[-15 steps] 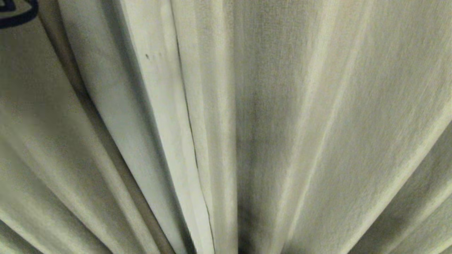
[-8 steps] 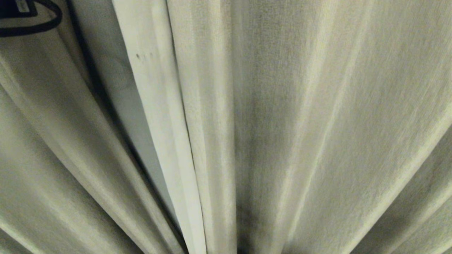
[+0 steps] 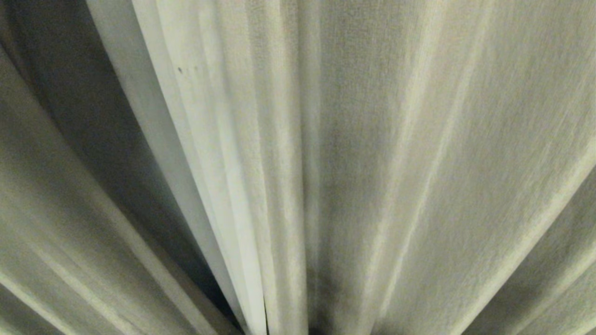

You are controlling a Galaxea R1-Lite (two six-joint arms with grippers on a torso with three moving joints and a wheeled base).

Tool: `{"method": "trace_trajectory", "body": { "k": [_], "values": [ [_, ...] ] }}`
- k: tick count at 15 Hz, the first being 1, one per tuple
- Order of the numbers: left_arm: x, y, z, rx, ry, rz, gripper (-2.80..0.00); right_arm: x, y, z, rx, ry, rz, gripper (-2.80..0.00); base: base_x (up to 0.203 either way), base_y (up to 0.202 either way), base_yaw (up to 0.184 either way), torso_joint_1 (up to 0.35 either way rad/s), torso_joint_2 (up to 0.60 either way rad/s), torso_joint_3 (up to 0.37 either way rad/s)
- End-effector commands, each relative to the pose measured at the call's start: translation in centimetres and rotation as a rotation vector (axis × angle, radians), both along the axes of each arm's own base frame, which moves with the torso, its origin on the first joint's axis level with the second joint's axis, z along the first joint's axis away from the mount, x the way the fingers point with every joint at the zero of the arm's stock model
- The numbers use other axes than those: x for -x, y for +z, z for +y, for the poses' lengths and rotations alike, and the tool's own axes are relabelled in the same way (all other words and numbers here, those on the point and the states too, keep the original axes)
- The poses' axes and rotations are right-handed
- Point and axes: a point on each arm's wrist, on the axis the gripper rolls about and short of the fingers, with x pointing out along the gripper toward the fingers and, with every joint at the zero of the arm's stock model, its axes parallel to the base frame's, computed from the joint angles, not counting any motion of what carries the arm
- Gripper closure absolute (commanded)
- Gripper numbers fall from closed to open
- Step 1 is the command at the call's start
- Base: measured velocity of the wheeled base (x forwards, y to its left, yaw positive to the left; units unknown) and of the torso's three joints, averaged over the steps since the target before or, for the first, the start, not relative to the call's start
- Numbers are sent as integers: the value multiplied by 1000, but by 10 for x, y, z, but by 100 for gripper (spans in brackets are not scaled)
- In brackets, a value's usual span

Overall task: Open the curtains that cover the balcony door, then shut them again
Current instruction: Pull the outer curtains open on both sides

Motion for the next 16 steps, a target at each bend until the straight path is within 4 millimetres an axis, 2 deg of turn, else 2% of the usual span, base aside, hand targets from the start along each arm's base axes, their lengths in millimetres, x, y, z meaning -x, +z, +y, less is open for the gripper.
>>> {"method": "trace_trajectory", "body": {
  "k": [1, 6, 11, 13, 16],
  "values": [
    [7, 3, 13, 9, 13, -29, 0, 0, 0, 0, 1, 1, 3, 0, 0, 0, 0, 0, 0, 0],
    [13, -3, 65, 36, 8, -32, 0, 0, 0, 0, 1, 1, 3, 0, 0, 0, 0, 0, 0, 0],
    [12, -14, 117, 109, -76, -11, 0, 0, 0, 0, 1, 1, 2, 0, 0, 0, 0, 0, 0, 0],
    [5, -20, 132, 151, -138, 1, 0, 0, 0, 0, 1, 1, 1, 0, 0, 0, 0, 0, 0, 0],
    [-7, -25, 143, 179, -191, 2, 0, 0, 0, 0, 1, 1, 3, 0, 0, 0, 0, 0, 0, 0]
  ]
}}
